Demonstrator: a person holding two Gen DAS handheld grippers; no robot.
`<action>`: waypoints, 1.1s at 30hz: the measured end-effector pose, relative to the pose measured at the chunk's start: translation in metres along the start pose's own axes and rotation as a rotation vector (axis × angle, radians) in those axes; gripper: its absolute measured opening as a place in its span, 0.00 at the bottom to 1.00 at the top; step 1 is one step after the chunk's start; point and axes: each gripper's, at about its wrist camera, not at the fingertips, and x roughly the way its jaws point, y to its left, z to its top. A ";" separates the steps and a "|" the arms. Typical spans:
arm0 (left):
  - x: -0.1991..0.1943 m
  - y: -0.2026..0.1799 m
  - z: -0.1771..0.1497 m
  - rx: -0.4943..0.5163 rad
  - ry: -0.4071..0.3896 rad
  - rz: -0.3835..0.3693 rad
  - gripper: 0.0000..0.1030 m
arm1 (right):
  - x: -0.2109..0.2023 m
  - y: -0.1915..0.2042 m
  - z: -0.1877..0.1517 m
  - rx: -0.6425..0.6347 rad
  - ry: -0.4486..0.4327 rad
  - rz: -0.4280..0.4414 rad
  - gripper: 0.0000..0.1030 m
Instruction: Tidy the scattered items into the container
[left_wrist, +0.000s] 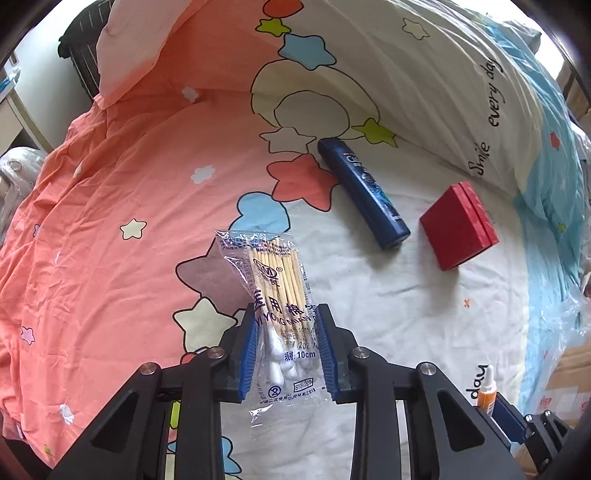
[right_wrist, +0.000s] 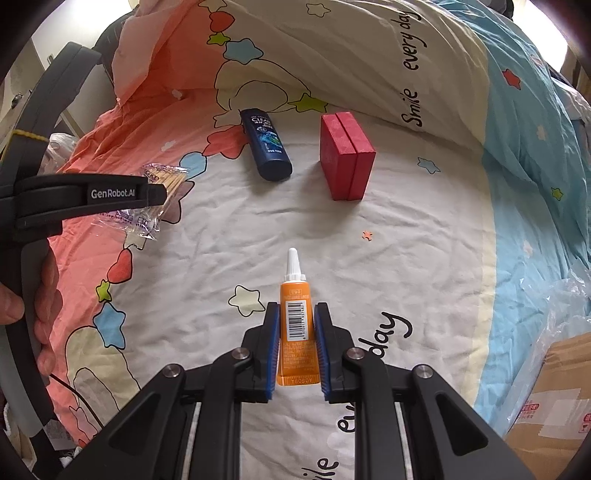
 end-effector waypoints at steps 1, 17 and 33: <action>-0.002 -0.001 -0.001 0.006 -0.005 -0.001 0.29 | -0.002 0.000 -0.001 -0.001 -0.003 -0.002 0.17; -0.024 -0.027 -0.017 0.107 -0.022 -0.019 0.19 | -0.021 -0.009 -0.014 0.044 -0.020 -0.012 0.17; -0.061 -0.060 -0.053 0.238 -0.001 -0.024 0.19 | -0.078 -0.029 -0.050 0.078 -0.054 -0.091 0.17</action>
